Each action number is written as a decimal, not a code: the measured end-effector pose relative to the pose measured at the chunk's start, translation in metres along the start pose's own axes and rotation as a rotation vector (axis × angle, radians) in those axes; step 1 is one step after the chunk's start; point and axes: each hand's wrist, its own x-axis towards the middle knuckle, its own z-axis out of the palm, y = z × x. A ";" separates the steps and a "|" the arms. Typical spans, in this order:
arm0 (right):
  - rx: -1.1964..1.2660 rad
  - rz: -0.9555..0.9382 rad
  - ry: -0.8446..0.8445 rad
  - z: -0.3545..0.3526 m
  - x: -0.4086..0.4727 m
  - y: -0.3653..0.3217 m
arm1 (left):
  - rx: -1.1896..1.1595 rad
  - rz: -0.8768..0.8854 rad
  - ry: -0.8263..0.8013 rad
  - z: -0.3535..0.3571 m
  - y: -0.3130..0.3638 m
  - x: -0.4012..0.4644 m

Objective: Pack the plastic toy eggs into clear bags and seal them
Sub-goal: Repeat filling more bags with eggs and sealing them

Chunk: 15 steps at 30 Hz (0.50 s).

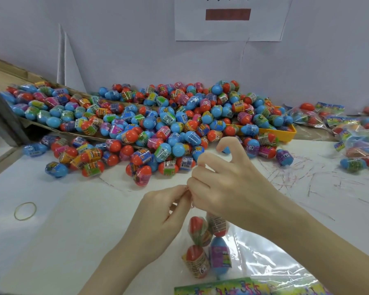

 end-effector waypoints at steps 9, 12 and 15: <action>0.070 0.239 0.080 0.006 -0.003 -0.007 | -0.025 0.014 0.002 0.000 0.001 0.001; 0.084 0.318 0.087 0.008 -0.003 -0.009 | -0.065 -0.011 0.004 0.000 0.002 0.001; 0.107 0.388 0.083 0.011 -0.004 -0.011 | -0.104 -0.059 -0.002 0.000 0.003 -0.001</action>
